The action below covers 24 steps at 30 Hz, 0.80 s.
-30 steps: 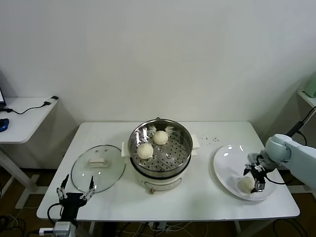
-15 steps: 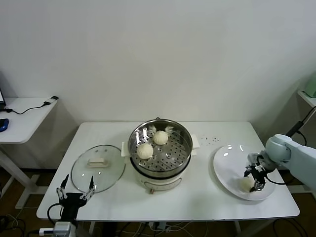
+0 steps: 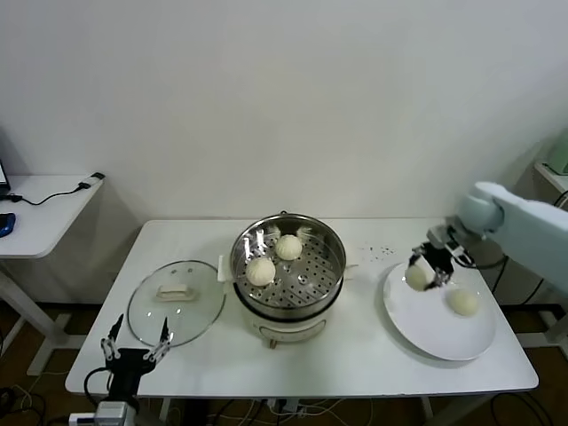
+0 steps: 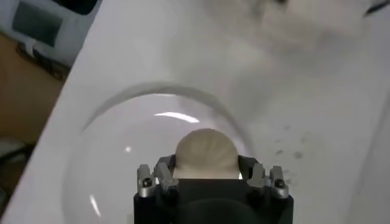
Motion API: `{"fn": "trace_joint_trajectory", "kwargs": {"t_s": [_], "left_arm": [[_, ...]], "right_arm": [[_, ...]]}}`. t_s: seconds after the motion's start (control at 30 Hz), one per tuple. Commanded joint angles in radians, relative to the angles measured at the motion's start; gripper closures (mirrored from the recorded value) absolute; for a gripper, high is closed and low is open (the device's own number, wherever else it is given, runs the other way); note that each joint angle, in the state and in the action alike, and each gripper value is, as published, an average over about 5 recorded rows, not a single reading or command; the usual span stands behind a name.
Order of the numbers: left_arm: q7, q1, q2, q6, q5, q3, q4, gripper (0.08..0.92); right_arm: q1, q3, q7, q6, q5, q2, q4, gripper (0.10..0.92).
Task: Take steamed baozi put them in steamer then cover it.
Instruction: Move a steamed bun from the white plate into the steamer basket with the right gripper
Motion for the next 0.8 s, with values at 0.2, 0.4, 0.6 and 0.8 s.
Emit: {"fn": "trace_joint_trajectory", "kwargs": {"t_s": [0.2, 0.4, 0.6, 0.8], "left_arm": [[0.002, 0.012, -0.007, 0.002, 0.005, 0.002, -0.011, 0.177], [0.003, 0.011, -0.009, 0.007, 0.003, 0.002, -0.027, 0.177], [0.003, 0.014, -0.006, 0.007, 0.005, 0.003, -0.026, 0.177], [0.002, 0.011, 0.0, 0.005, 0.002, -0.003, -0.013, 0.177]], "right_arm": [[0.39, -0.165, -0.049, 0.349, 0.005, 0.429, 0.02, 0.347], [0.281, -0.137, -0.049, 0.385, -0.079, 0.536, 0.057, 0.347], [0.172, -0.134, -0.046, 0.388, -0.112, 0.573, 0.06, 0.347], [0.098, -0.141, -0.044, 0.388, -0.111, 0.587, 0.098, 0.343]]}}
